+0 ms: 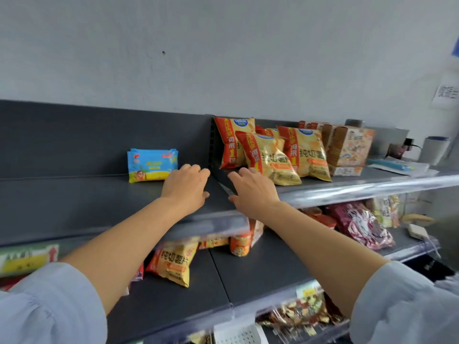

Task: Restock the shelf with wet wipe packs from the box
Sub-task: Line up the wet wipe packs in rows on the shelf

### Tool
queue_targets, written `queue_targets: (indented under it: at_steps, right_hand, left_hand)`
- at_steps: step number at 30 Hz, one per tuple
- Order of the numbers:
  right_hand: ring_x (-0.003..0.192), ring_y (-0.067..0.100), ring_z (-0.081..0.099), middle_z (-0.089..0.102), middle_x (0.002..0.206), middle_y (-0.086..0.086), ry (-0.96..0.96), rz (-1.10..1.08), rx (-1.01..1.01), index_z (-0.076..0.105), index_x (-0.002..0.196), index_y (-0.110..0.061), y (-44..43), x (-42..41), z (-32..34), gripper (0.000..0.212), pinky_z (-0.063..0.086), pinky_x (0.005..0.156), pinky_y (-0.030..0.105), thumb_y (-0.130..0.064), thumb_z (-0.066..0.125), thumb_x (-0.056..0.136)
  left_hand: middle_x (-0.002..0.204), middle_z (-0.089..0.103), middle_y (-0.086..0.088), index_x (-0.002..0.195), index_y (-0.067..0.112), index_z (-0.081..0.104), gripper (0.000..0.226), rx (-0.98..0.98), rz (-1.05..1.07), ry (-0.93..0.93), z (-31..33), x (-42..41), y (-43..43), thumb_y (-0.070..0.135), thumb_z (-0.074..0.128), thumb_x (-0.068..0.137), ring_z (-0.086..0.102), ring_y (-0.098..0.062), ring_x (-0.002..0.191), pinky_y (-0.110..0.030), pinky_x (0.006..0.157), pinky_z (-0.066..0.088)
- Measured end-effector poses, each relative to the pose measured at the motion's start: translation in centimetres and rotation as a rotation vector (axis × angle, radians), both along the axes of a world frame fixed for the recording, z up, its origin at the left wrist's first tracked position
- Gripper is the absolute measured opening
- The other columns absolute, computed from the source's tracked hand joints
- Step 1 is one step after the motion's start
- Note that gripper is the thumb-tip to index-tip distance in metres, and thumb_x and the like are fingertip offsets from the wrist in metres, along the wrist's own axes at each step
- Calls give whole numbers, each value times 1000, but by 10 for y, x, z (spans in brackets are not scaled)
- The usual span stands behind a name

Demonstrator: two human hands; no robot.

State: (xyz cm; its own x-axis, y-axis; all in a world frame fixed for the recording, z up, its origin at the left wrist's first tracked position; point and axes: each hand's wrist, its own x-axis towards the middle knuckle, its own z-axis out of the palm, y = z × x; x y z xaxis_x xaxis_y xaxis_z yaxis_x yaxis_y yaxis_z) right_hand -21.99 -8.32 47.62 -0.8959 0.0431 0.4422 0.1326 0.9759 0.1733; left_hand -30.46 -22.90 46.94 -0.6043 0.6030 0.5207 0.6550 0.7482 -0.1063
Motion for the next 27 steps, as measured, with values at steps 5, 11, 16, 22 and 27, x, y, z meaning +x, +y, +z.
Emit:
queue_targets:
  at_steps: [5, 11, 16, 22, 27]
  right_hand:
    - [117, 27, 47, 52, 122, 7, -37, -59, -32, 47, 127, -17, 32, 74, -13, 41, 45, 83, 36, -34, 58, 91]
    - [120, 28, 46, 51, 123, 7, -120, -204, -64, 47, 127, -16, 74, 146, -42, 43, 45, 85, 38, -38, 58, 91]
    - [118, 27, 48, 54, 122, 7, -171, -331, -88, 49, 121, -16, 101, 193, -81, 40, 47, 85, 38, -38, 59, 90]
    - [112, 27, 51, 56, 116, 6, -286, -474, -159, 50, 119, -16, 122, 242, -146, 31, 46, 79, 35, -30, 58, 91]
    - [112, 26, 51, 55, 118, 6, -367, -573, -249, 48, 127, -18, 130, 278, -205, 38, 48, 77, 36, -30, 57, 92]
  left_hand:
    - [117, 55, -1, 123, 18, 51, 39, -22, -32, -19, -12, 64, 24, 38, 58, 90, 48, -22, 115, -36, 85, 44]
    - [119, 55, -2, 124, 18, 50, 37, -67, -115, -66, -39, 124, 55, 36, 54, 92, 47, -23, 116, -36, 85, 43]
    - [118, 55, -1, 124, 20, 51, 39, -93, -197, -161, -78, 153, 82, 38, 58, 90, 48, -23, 113, -37, 81, 46]
    - [120, 53, 1, 123, 20, 50, 37, -187, -336, -276, -139, 182, 115, 39, 57, 91, 47, -21, 117, -35, 84, 47]
    - [121, 53, 0, 124, 20, 49, 36, -283, -416, -367, -196, 208, 136, 36, 55, 92, 46, -22, 118, -37, 88, 48]
